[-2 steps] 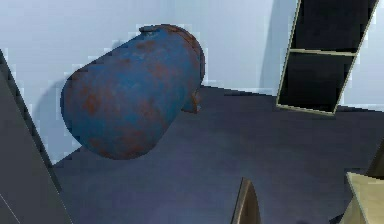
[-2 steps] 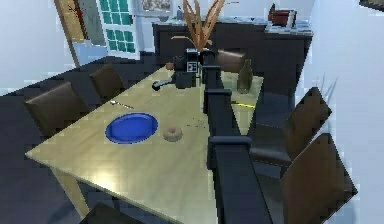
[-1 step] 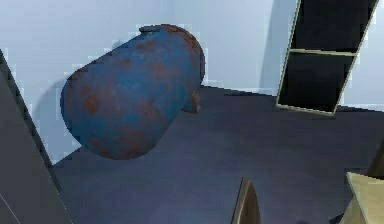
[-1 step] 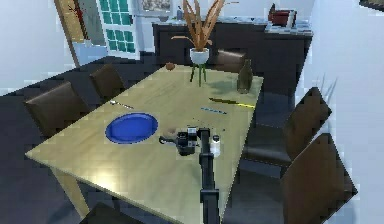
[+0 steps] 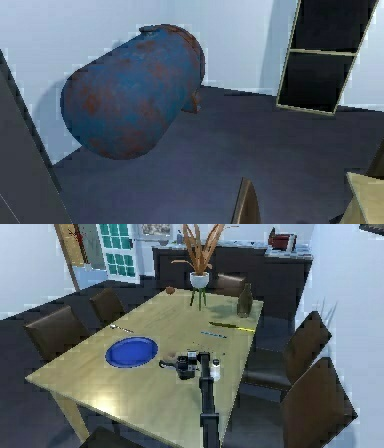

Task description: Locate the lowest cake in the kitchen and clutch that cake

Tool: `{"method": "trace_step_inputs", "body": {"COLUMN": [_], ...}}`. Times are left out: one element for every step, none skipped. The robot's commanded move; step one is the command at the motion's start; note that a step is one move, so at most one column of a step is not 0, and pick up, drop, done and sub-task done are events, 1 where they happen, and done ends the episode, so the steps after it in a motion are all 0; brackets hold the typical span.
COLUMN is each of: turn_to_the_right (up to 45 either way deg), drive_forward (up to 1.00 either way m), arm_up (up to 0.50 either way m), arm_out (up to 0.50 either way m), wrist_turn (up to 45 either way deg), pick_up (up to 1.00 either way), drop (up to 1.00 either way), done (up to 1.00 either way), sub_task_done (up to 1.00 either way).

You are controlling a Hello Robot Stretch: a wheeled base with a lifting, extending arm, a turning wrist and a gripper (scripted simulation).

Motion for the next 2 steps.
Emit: {"method": "trace_step_inputs", "body": {"turn_to_the_right": [0.0,0.0], "drive_forward": [0.00,0.00], "arm_up": [0.10,0.00], "arm_out": [0.00,0.00], "wrist_turn": [0.0,0.0], "pick_up": [0.00,0.00], "drop": [0.00,0.00], "done": [0.00,1.00], "sub_task_done": [0.00,0.00]}}
